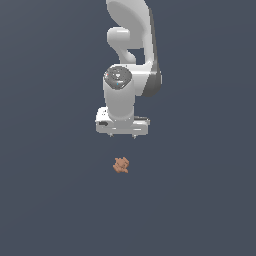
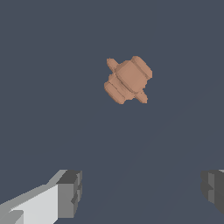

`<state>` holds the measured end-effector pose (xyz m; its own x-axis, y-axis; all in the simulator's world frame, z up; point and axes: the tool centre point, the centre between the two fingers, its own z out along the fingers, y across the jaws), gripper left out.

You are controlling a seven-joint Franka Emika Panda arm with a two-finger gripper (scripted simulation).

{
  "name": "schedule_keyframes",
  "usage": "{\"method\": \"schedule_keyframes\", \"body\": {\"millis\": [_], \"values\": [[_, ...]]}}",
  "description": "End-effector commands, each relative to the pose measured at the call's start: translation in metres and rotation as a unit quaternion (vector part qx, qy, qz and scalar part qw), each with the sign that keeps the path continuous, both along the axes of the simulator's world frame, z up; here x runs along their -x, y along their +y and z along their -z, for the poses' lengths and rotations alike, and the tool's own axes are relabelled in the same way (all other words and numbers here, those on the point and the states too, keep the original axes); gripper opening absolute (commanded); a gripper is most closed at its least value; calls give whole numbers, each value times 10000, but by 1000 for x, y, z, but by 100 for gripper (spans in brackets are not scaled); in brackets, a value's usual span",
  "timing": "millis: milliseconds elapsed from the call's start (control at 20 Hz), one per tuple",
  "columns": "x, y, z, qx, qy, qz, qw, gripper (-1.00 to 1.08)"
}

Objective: Pick up the object and move it to a goal position.

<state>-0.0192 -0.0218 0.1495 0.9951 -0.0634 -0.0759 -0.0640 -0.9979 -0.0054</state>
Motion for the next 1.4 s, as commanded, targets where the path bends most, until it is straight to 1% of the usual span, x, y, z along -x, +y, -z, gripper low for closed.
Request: {"method": "schedule_keyframes", "body": {"millis": [0,550,950,1350], "values": [[0,0,0,0,0,0,10000,100],[-1,-19,-14,36,-56,200,9998,100],[-1,-19,-13,35,-54,197,9998,100],[-6,-18,-10,47,-62,562,9984,100]]}}
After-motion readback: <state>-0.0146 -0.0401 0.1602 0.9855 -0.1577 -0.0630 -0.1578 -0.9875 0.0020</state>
